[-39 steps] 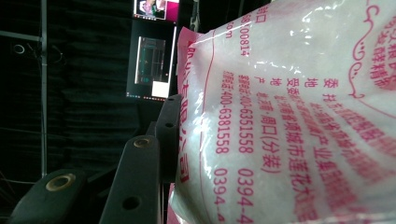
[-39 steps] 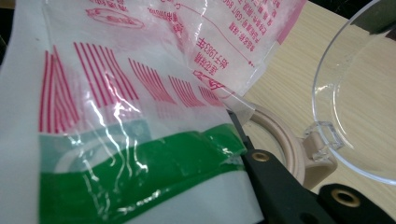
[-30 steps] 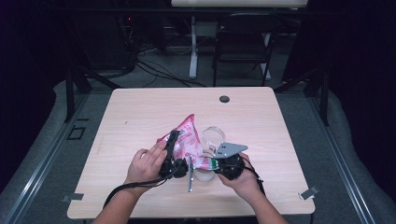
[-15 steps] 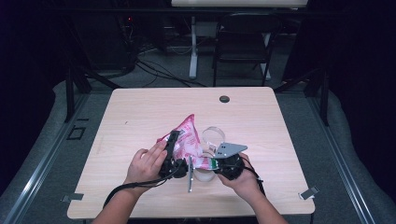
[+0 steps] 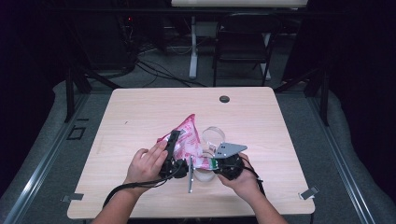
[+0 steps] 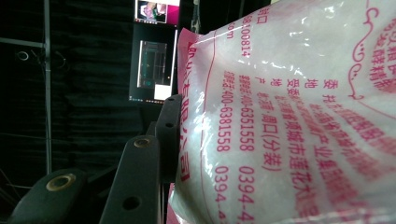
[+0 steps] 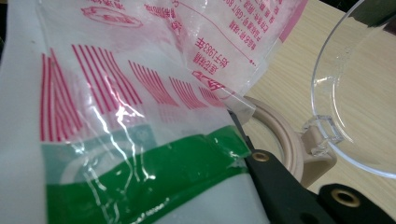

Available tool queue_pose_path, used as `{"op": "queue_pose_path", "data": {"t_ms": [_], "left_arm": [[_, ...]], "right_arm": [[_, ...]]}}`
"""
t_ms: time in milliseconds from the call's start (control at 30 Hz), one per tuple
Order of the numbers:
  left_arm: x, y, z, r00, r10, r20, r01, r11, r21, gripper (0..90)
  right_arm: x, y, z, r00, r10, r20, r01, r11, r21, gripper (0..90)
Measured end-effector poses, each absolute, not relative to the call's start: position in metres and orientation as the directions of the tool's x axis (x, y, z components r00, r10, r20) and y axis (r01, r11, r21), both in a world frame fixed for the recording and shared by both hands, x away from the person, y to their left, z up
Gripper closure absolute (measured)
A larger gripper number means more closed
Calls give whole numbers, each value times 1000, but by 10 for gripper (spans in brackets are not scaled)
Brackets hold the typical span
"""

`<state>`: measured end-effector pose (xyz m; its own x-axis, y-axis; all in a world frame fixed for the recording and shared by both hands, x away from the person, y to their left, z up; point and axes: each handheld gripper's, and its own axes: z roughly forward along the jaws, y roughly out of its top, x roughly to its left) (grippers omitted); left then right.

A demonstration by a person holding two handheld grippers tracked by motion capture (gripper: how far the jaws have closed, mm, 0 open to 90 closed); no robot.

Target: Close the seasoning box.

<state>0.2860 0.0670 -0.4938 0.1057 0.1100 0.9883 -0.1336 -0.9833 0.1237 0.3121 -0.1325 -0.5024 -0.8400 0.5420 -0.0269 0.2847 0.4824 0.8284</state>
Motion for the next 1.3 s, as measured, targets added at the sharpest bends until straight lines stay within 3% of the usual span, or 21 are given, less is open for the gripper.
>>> {"op": "queue_pose_path", "data": {"t_ms": [1300], "left_arm": [[285,66,-492,86,108,990,-155,-980,120,632]], "right_arm": [[313,-133,-502,-835,549,-30,283,476,833,900]]}}
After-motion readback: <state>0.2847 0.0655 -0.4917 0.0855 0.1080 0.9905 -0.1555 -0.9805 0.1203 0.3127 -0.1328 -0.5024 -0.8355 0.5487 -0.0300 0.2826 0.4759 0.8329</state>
